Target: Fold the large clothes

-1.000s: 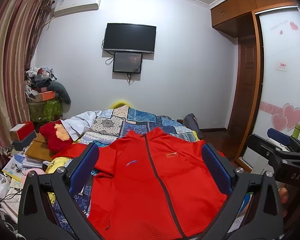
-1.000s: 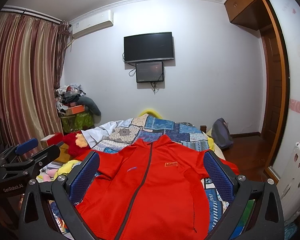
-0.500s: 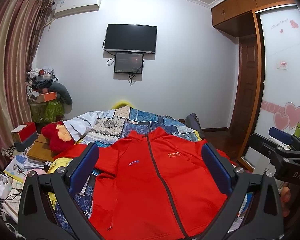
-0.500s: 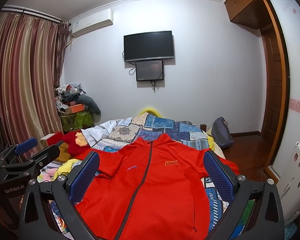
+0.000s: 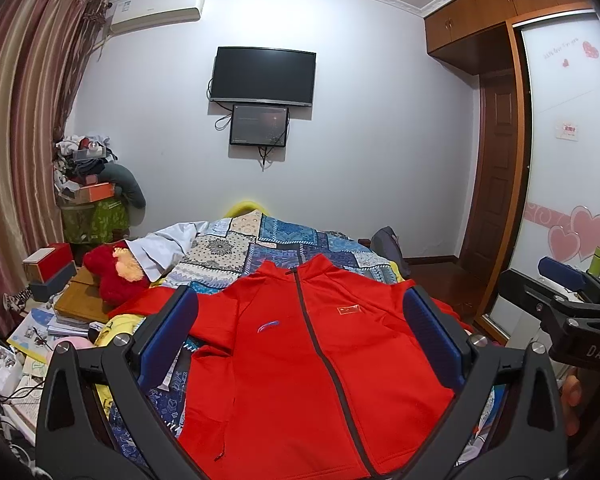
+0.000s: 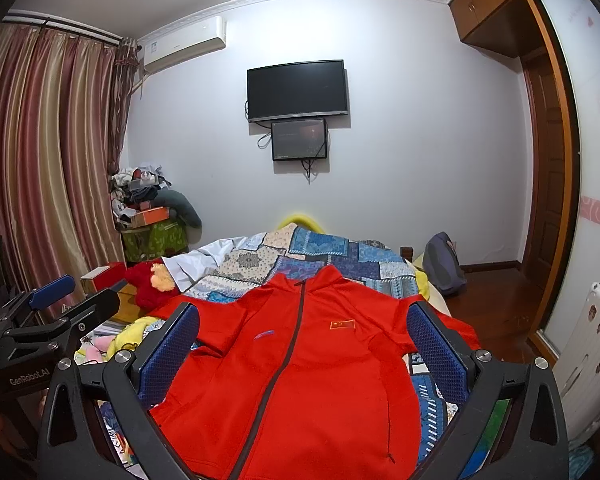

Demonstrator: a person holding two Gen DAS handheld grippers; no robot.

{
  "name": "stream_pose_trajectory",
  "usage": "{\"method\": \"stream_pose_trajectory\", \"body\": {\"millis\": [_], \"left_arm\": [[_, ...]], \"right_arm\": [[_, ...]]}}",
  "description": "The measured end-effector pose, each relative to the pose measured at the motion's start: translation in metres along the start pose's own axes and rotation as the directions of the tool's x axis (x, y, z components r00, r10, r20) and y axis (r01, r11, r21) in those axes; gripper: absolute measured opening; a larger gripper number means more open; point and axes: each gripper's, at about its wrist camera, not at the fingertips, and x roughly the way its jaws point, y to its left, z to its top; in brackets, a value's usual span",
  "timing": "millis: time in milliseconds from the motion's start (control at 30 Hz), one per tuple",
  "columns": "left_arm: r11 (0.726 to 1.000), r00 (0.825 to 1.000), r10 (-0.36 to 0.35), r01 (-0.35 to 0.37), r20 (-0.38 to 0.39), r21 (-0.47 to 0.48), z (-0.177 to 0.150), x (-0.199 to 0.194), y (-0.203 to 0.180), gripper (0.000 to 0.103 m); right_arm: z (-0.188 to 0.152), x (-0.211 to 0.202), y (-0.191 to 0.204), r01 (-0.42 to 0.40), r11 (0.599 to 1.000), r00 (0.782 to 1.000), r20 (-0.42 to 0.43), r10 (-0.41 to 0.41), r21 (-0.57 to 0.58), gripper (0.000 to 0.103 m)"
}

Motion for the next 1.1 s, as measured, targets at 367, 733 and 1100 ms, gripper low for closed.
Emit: {"method": "stream_pose_trajectory", "body": {"millis": [367,733,1100], "left_arm": [[1.000,1.000,0.000,0.000,-0.001,-0.001,-0.001,0.000,0.000,0.103],[1.000,1.000,0.002,-0.002,-0.003,0.003,0.000,0.004,0.001,0.103],[1.000,0.999,0.028,-0.028,-0.030,-0.007,0.008,0.034,0.017,0.103]], "right_arm": [[0.002,0.000,0.000,0.002,1.000,1.000,-0.002,-0.002,0.000,0.103],[-0.014,0.009,0.000,0.009,1.000,1.000,-0.005,-0.009,0.004,0.103],[-0.001,0.032,-0.004,0.025,1.000,0.999,-0.027,-0.025,-0.008,0.103]]}}
